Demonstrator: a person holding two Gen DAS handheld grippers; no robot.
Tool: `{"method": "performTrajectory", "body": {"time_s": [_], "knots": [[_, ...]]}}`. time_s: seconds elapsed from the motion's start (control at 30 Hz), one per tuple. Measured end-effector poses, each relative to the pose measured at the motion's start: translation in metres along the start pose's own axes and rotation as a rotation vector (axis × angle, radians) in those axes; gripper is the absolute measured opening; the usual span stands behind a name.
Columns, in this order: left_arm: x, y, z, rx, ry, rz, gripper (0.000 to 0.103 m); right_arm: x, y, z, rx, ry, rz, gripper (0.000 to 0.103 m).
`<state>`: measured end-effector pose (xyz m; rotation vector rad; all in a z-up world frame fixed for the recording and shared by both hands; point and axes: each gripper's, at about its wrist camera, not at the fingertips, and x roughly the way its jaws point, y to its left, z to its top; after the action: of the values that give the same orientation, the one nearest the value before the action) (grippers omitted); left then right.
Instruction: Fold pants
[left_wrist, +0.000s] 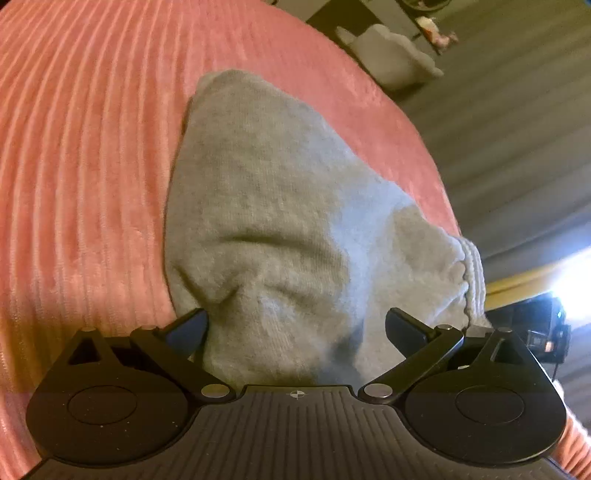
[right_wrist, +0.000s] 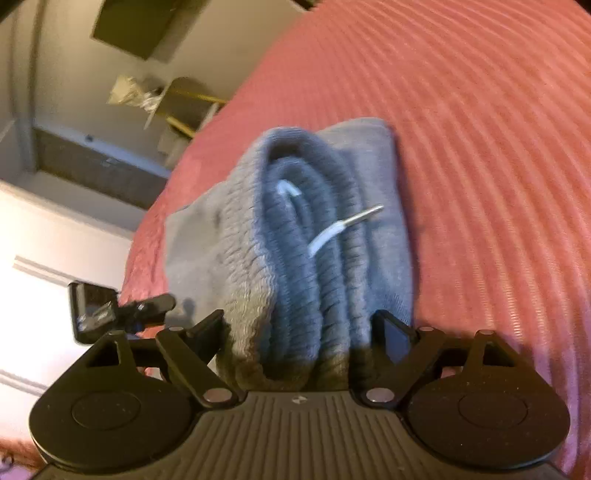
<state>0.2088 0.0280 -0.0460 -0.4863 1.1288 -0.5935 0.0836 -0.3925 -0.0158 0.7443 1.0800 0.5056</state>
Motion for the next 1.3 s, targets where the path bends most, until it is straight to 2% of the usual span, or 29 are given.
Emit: {"method": "performTrajectory", "body": {"time_s": [0.1, 0.17, 0.2, 0.27, 0.3, 0.33, 0.37, 0.4, 0.47, 0.57, 0.73, 0.97, 1.13, 1.3], "knots": [[0.016, -0.016, -0.001, 0.159, 0.019, 0.045, 0.103, 0.011, 0.002, 0.003, -0.024, 0.018, 0.007, 0.086], [0.027, -0.024, -0.002, 0.228, 0.036, 0.092, 0.103, 0.018, -0.006, 0.011, 0.013, 0.015, 0.016, 0.087], [0.03, -0.027, -0.001, 0.239, 0.041, 0.1, 0.103, 0.021, -0.009, 0.015, 0.044, -0.001, 0.022, 0.087], [0.032, -0.028, 0.006, 0.183, 0.04, 0.088, 0.102, 0.023, -0.011, 0.014, 0.093, -0.042, 0.011, 0.087], [0.027, -0.026, 0.007, 0.144, 0.021, 0.082, 0.098, 0.022, -0.006, 0.01, 0.089, -0.07, -0.017, 0.086], [0.019, -0.025, 0.005, 0.136, 0.009, 0.105, 0.082, 0.02, 0.001, 0.002, 0.062, -0.093, -0.049, 0.08], [0.015, -0.025, 0.004, 0.148, 0.004, 0.137, 0.065, 0.018, 0.013, -0.006, 0.006, -0.116, -0.11, 0.07], [0.011, -0.025, 0.002, 0.15, -0.007, 0.139, 0.06, 0.017, 0.023, -0.012, -0.035, -0.129, -0.158, 0.068], [0.003, -0.026, 0.001, 0.137, -0.029, 0.136, 0.044, 0.011, 0.036, -0.021, -0.055, -0.165, -0.19, 0.061], [-0.005, -0.031, -0.001, 0.146, -0.058, 0.142, 0.036, 0.006, 0.054, -0.028, -0.057, -0.214, -0.231, 0.057], [-0.023, -0.037, -0.008, 0.131, -0.111, 0.109, 0.032, -0.002, 0.08, -0.029, -0.064, -0.284, -0.195, 0.054], [-0.04, -0.059, 0.011, 0.163, -0.171, 0.081, 0.028, 0.007, 0.133, -0.012, -0.156, -0.327, -0.121, 0.052], [-0.06, -0.077, 0.044, 0.228, -0.281, 0.122, 0.025, 0.018, 0.164, 0.016, -0.202, -0.364, -0.06, 0.052], [-0.066, -0.059, 0.077, 0.204, -0.363, 0.205, 0.025, 0.037, 0.159, 0.057, -0.156, -0.431, -0.031, 0.052]]}}
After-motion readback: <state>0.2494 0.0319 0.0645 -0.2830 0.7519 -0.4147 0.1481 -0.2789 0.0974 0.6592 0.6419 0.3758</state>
